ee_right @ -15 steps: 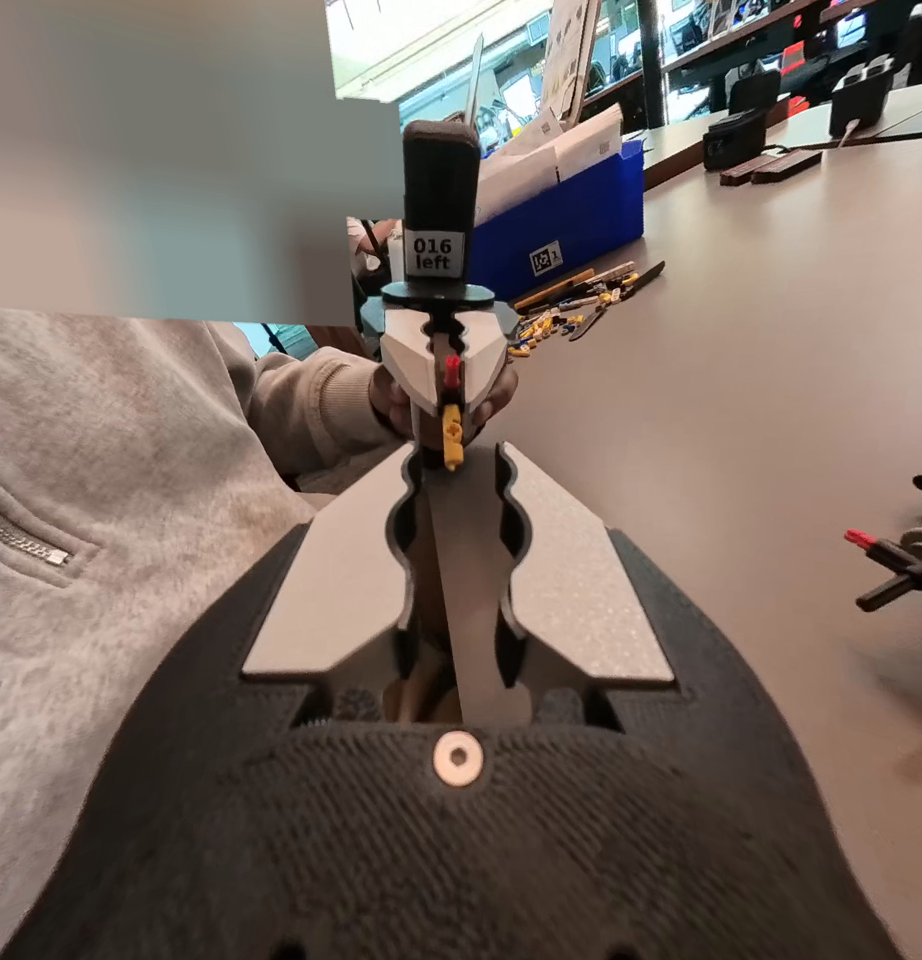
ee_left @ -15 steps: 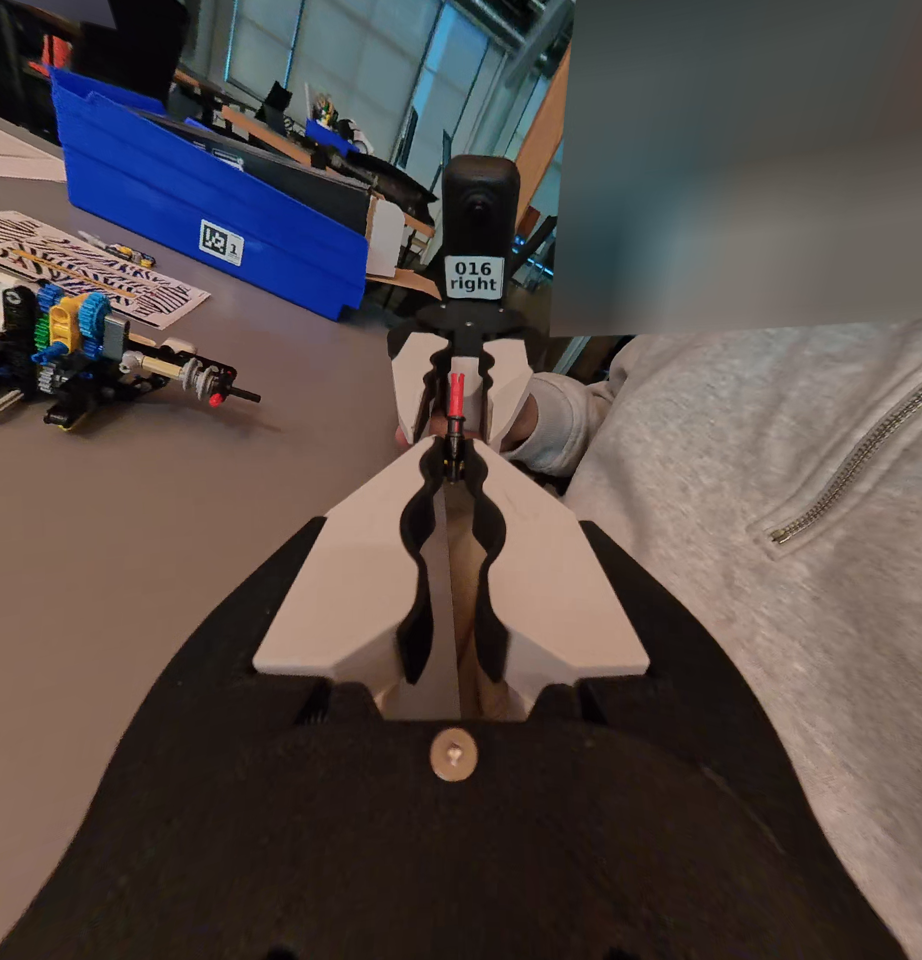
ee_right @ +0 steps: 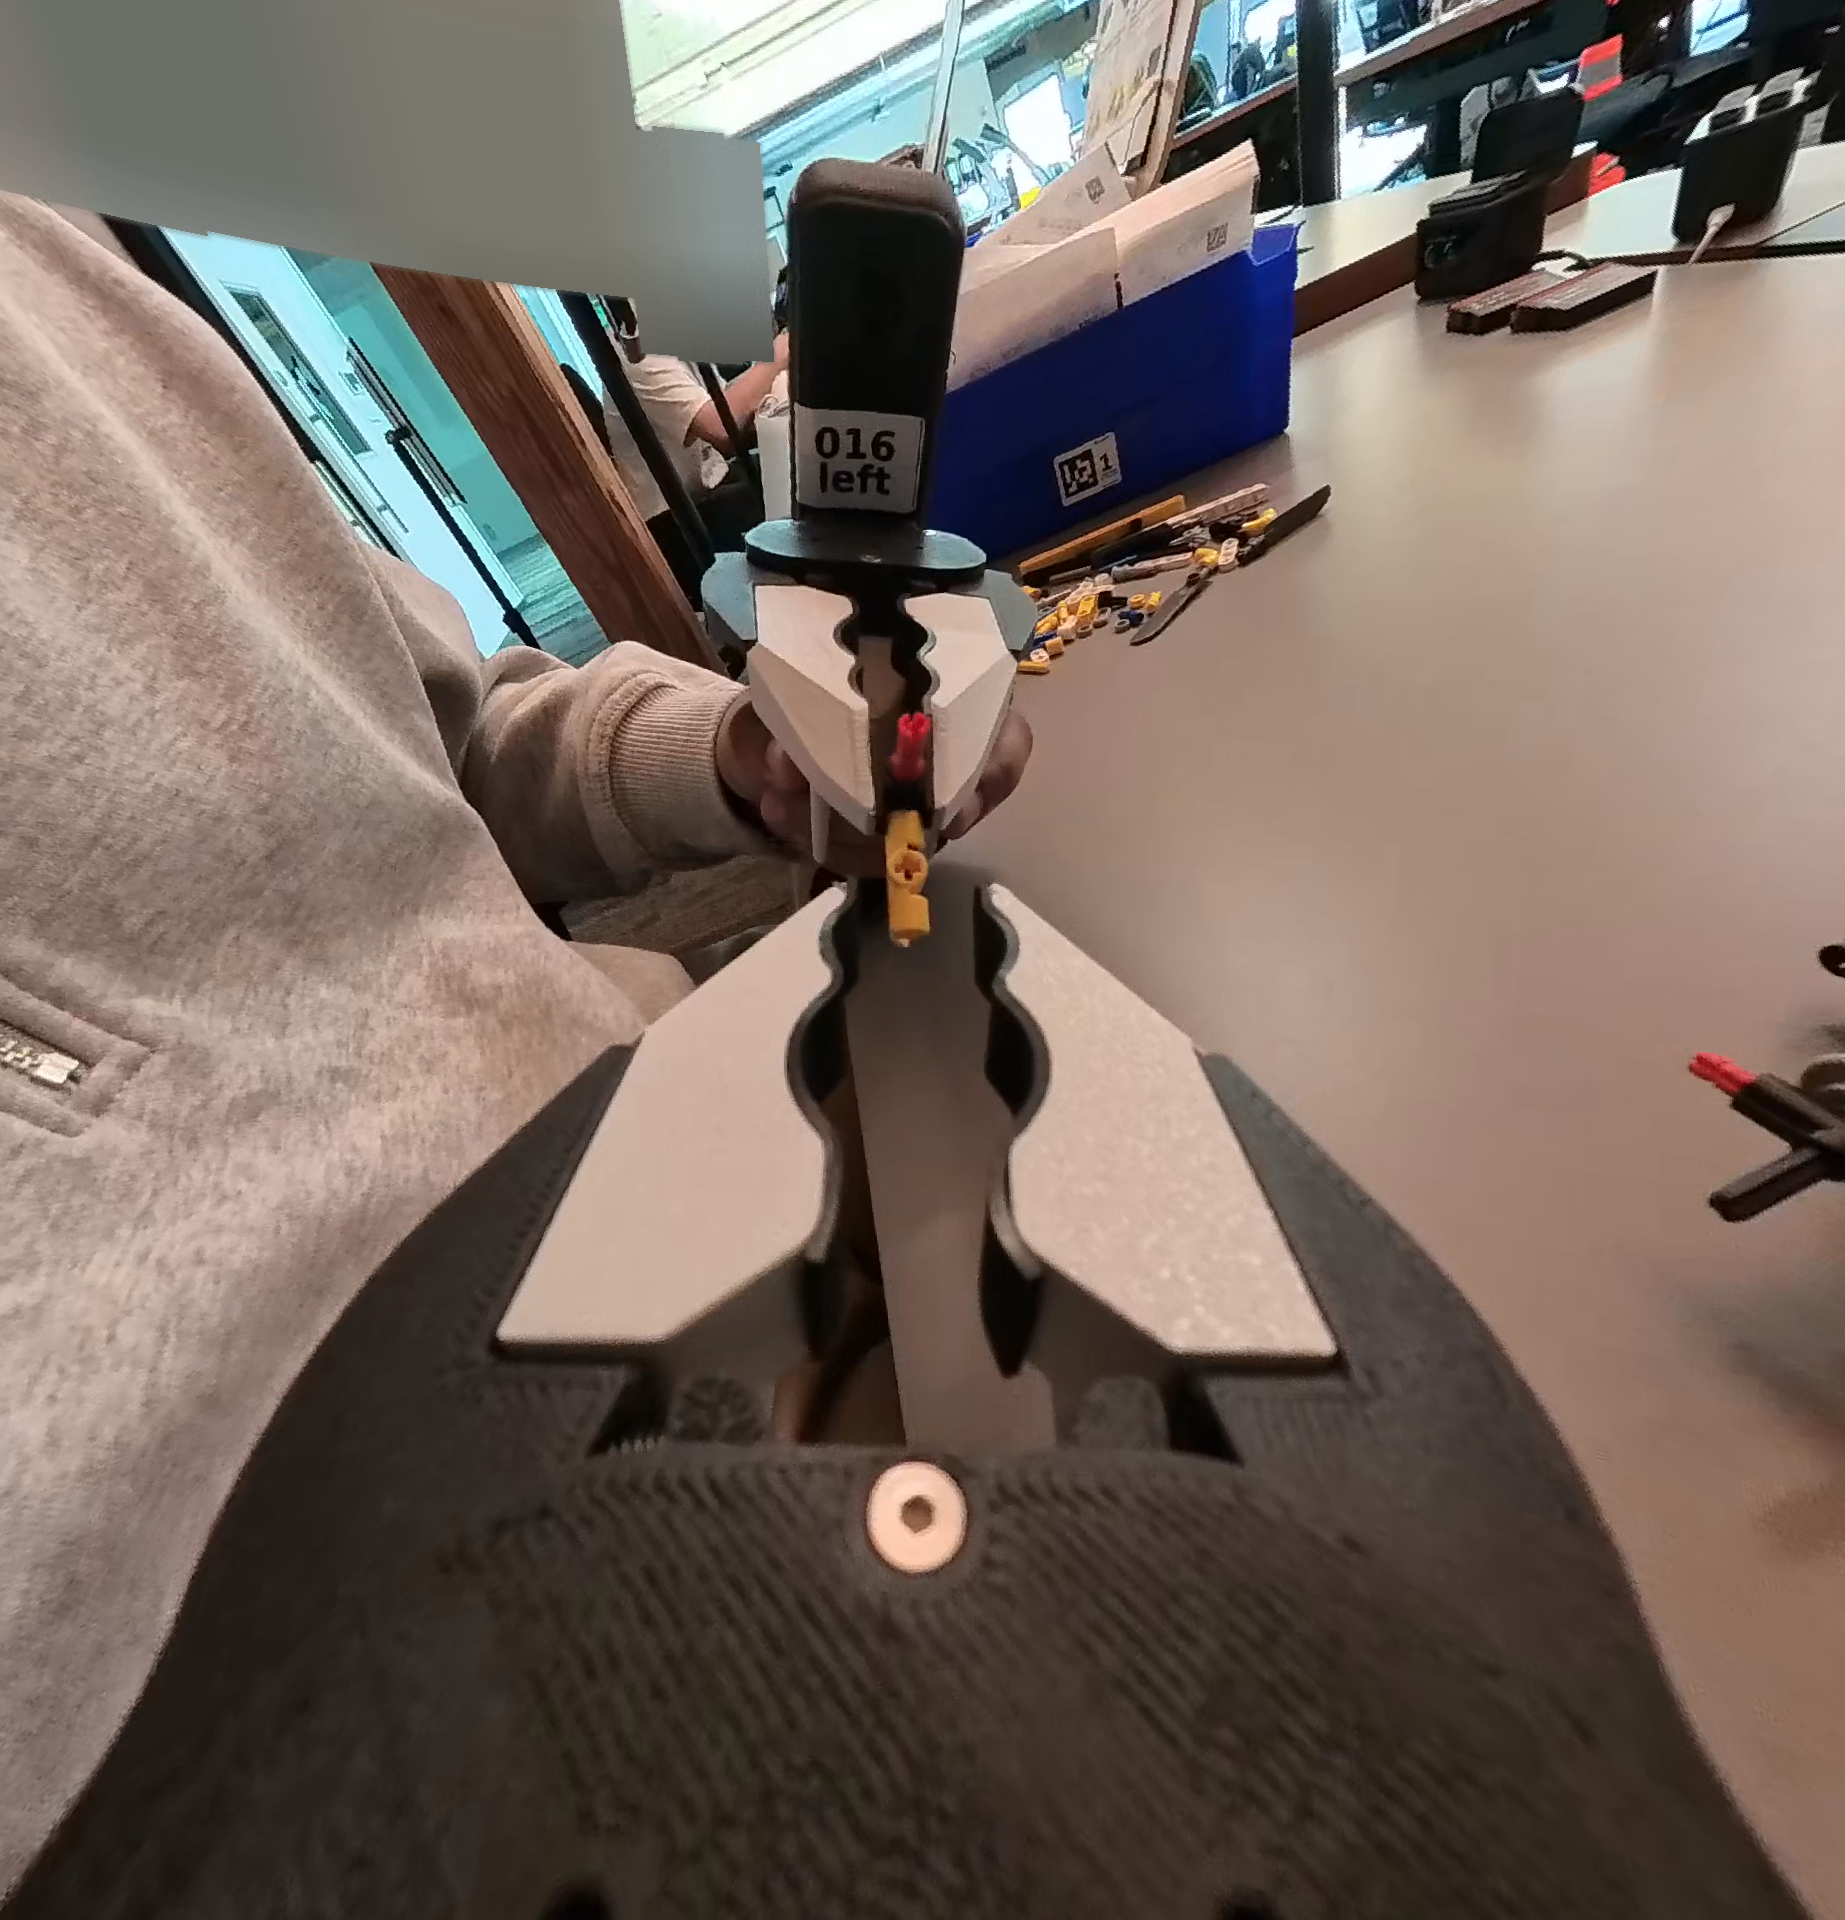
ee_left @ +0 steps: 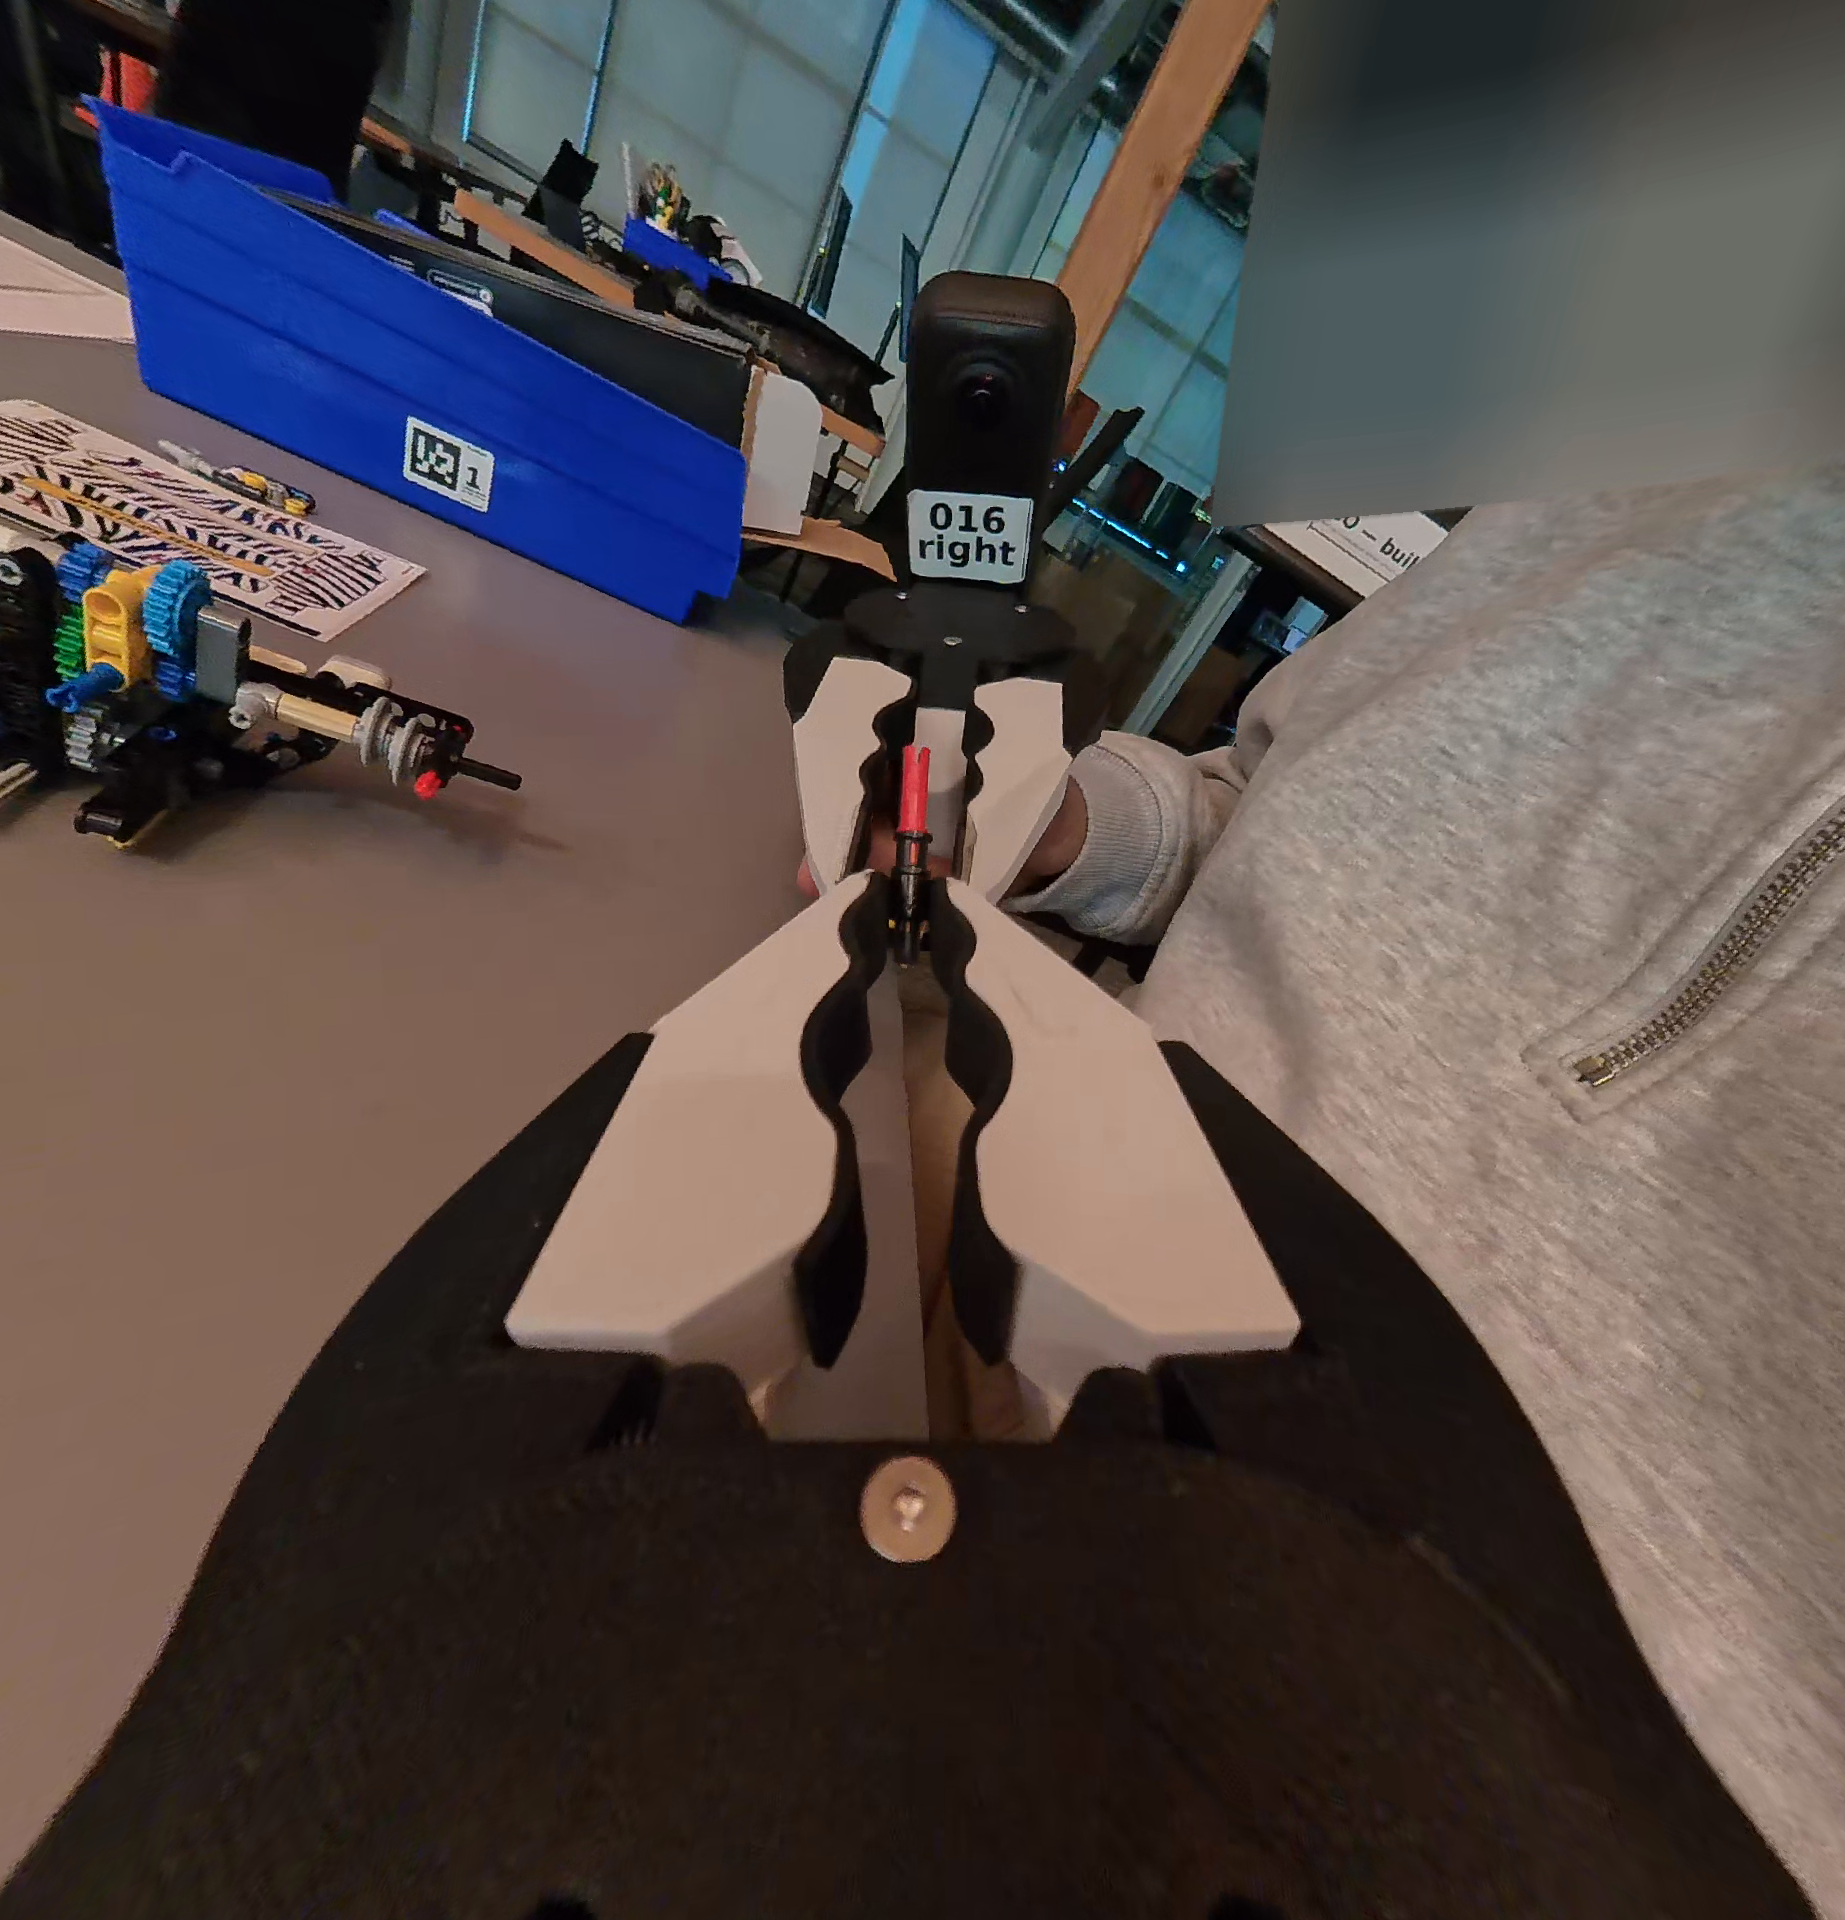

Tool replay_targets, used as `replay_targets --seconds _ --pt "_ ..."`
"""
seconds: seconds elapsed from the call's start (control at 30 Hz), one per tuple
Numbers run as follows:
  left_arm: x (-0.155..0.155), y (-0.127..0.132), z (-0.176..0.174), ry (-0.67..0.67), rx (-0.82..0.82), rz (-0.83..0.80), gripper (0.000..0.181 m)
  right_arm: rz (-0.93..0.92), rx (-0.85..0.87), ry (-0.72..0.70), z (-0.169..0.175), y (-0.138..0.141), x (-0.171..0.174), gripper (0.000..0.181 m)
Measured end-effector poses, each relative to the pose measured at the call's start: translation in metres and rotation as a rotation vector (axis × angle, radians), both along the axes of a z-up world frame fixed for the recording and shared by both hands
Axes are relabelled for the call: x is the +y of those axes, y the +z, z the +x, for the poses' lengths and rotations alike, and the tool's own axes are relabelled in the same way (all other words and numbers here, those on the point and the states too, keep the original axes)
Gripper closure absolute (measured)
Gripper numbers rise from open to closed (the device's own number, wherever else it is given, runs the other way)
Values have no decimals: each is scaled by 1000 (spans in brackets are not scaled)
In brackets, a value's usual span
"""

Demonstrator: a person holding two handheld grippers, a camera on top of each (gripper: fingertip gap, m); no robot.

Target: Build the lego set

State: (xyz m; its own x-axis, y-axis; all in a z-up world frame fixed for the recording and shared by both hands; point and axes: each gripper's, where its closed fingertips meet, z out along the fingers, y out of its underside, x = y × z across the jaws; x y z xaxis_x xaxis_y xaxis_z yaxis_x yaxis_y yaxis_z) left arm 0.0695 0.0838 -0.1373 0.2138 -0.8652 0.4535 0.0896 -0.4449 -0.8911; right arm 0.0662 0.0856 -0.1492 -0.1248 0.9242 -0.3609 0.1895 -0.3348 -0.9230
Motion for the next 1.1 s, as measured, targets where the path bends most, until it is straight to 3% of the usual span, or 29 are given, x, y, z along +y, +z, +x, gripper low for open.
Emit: replay_targets --seconds 0.43,0.77,1.1 --pt "-2 1 0 -6 -3 10 177 -15 -6 21 0 -1 -3 161" --pt "-2 2 0 -6 -7 19 177 -5 -15 31 0 -2 -6 175" --pt "-2 1 0 -16 3 4 177 15 -28 32 0 -4 -8 175"
